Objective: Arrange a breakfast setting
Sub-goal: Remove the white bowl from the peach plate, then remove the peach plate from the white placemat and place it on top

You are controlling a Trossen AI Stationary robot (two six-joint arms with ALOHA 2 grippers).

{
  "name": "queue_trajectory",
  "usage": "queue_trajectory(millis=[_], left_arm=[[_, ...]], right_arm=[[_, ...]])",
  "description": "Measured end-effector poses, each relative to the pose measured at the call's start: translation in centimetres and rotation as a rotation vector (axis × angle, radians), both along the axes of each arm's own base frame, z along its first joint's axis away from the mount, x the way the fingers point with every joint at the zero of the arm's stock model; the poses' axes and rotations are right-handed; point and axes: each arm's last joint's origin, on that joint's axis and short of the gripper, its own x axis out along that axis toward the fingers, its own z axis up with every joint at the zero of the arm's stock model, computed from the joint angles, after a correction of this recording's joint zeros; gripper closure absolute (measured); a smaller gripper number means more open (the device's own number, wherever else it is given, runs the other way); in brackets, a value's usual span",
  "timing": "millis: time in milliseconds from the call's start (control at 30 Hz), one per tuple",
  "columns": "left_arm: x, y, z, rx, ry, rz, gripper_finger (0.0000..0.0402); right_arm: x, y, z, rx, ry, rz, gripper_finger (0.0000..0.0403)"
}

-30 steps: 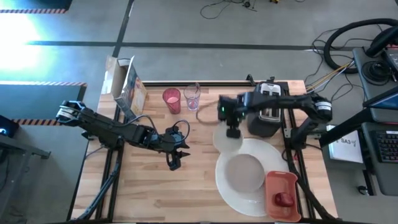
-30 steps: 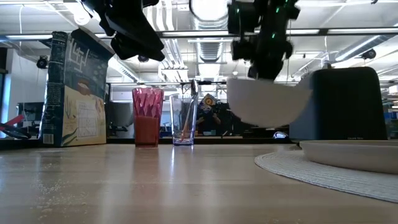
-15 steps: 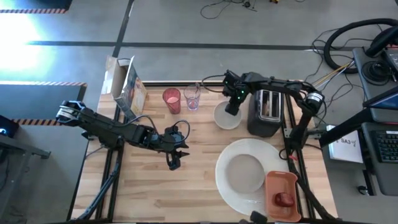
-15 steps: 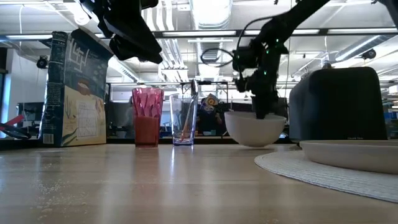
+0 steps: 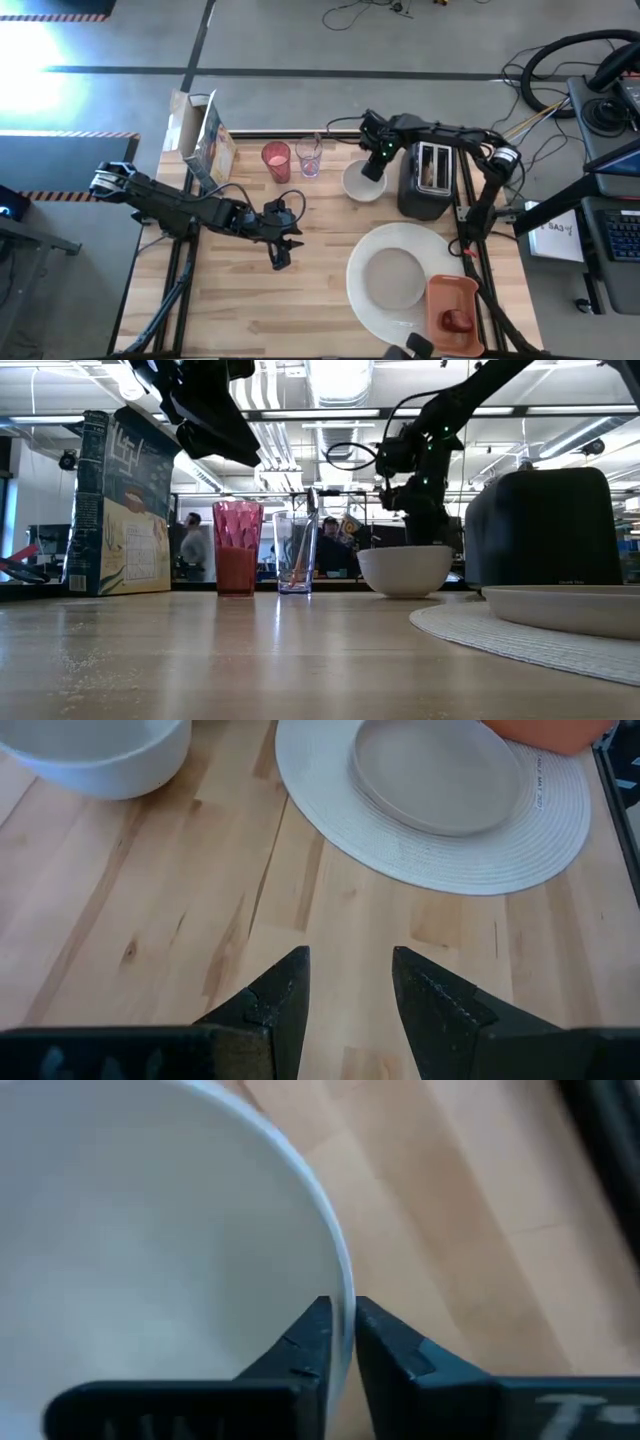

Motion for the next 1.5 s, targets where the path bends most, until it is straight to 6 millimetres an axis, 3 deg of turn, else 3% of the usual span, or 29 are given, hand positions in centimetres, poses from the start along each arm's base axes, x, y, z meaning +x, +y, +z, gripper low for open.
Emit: queue_trajectory(millis=[233, 400, 567, 767, 967, 1100, 1267, 1500], left_arm=[[0.0, 0.0, 0.0, -0.001, -0.001, 0.0, 0.0274], [-0.1, 0.0, 0.1, -0.003, -0.004, 0.002, 0.0274], [-0.1, 0.1, 0.2, -0.001, -0.005, 0.003, 0.0274], [-0.1, 0.1, 0.2, -0.002, -0.006, 0.003, 0.0274], [-0.1, 0.1, 0.2, -0.001, -0.005, 0.003, 0.0274], [-0.1, 0.0, 0.2, -0.001, -0.006, -0.002, 0.0274], [-0.2, -0.4, 0.2, -0.002, -0.007, -0.016, 0.0274], [-0.4, -1.0, 0.1, -0.014, 0.001, -0.025, 0.0274]], right_arm=[[-0.9, 0.4, 2.1, -0.073, -0.006, -0.051, 0.0289], [-2.0, 2.5, 4.8, -0.02, -0.063, -0.06, 0.0266], [-2.6, 6.2, 7.6, 0.072, -0.152, 0.051, 0.0268], [-1.1, 13.4, 9.2, 0.179, -0.229, 0.309, 0.0274], [0.2, 20.8, 8.0, 0.083, -0.129, 0.615, 0.0275], [0.9, 24.2, 6.7, 0.019, -0.058, 0.729, 0.0275], [1.7, 26.1, 4.5, 0.002, 0.031, 0.782, 0.0275], [2.4, 26.6, 0.7, 0.058, 0.173, 0.806, 0.0275]])
